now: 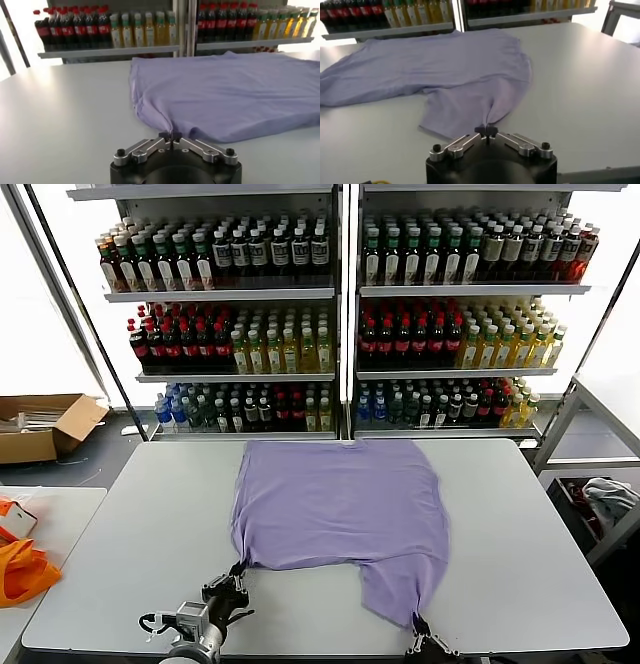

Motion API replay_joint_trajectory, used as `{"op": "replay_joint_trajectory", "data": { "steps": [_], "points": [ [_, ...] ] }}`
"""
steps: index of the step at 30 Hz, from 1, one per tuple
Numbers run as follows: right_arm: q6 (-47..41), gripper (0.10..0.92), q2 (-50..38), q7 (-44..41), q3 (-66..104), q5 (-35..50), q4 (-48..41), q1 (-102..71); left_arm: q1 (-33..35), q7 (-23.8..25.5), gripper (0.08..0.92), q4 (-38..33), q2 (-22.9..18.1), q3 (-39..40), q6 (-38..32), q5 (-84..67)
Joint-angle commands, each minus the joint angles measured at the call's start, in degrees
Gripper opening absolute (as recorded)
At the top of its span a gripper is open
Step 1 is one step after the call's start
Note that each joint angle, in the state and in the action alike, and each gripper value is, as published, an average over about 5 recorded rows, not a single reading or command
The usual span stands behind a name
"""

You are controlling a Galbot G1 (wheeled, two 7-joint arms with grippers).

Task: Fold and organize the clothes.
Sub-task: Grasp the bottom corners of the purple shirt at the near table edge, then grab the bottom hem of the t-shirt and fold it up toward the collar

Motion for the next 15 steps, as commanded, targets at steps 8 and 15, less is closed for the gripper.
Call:
{"op": "replay_joint_trajectory", "data": {
  "steps": [8,15],
  "points": [
    [2.34,0.107,1.39,-3.22,5.23,-2.98,-0.91,7.05,-4.77,-2.13,0.084,1.49,-0.64,-0.07,-5.93,-2.17],
    [2.24,0.107,1.80,-4.37,7.18,-3.43,-5.18,14.70,-9.49,-2.53,0.084,5.06,-0.54,0.20,-6.54,-2.86]
  ]
}}
